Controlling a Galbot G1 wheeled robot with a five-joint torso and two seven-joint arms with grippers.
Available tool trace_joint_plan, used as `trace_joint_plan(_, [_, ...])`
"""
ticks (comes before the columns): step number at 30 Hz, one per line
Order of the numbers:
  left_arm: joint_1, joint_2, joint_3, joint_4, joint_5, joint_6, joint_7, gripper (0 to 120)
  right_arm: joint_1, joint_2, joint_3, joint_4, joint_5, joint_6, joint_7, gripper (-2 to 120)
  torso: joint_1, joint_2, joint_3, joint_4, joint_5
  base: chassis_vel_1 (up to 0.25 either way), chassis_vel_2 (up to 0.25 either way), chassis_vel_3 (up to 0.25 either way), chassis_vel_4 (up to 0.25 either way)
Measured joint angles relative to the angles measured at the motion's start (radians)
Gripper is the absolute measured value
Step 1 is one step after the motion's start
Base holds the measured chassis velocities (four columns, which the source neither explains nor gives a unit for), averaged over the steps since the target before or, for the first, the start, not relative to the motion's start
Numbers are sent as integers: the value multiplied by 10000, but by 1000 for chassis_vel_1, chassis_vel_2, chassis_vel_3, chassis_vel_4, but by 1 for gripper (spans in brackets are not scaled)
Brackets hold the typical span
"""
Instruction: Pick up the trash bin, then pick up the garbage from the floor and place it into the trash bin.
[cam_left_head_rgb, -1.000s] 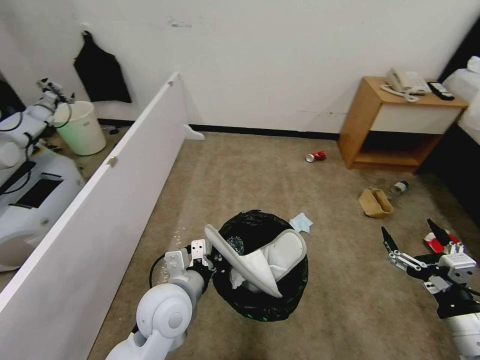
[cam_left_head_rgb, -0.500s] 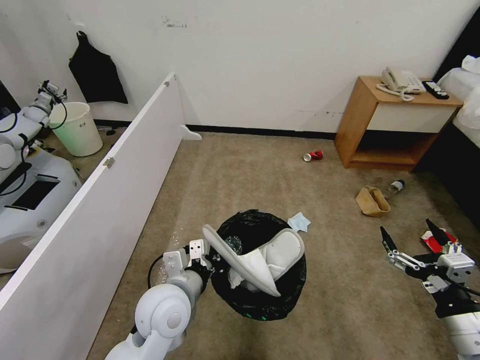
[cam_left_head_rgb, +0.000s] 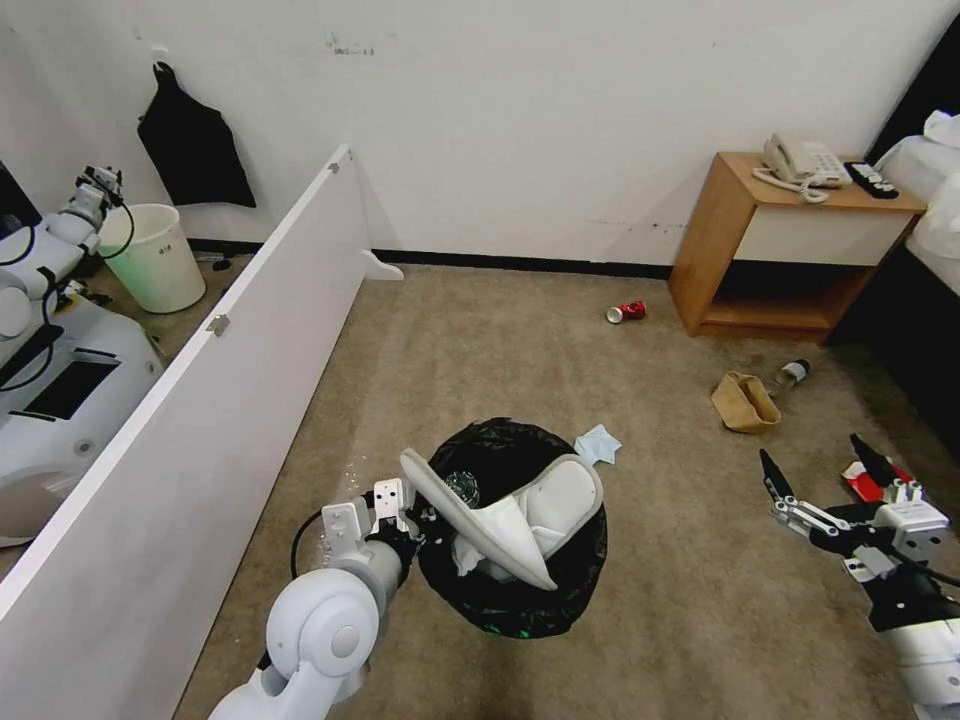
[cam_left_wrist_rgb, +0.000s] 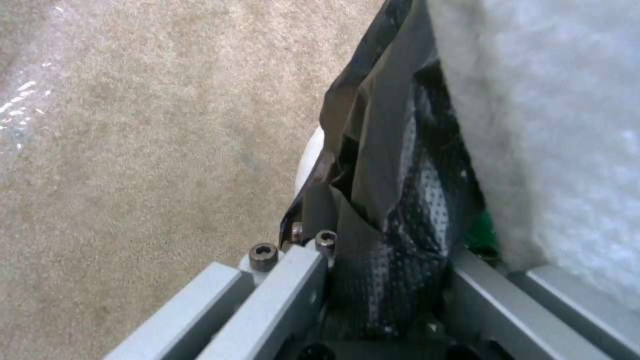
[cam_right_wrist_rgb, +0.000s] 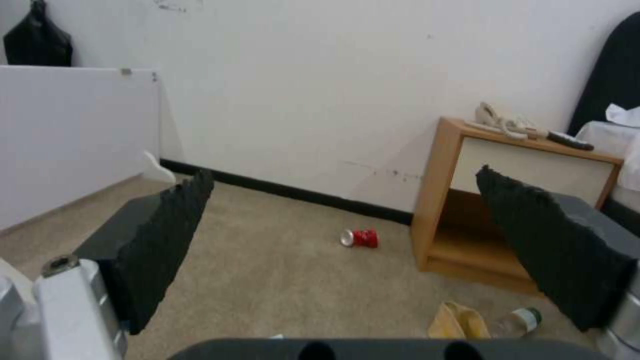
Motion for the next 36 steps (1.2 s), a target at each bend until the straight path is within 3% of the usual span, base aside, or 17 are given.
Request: trace_joint_plan(36, [-19,132,-132,-31,-9,-82,31,0,78,359,-55,-15,-227,40,-69,100,1,0,0,0,0,0,0,0,0])
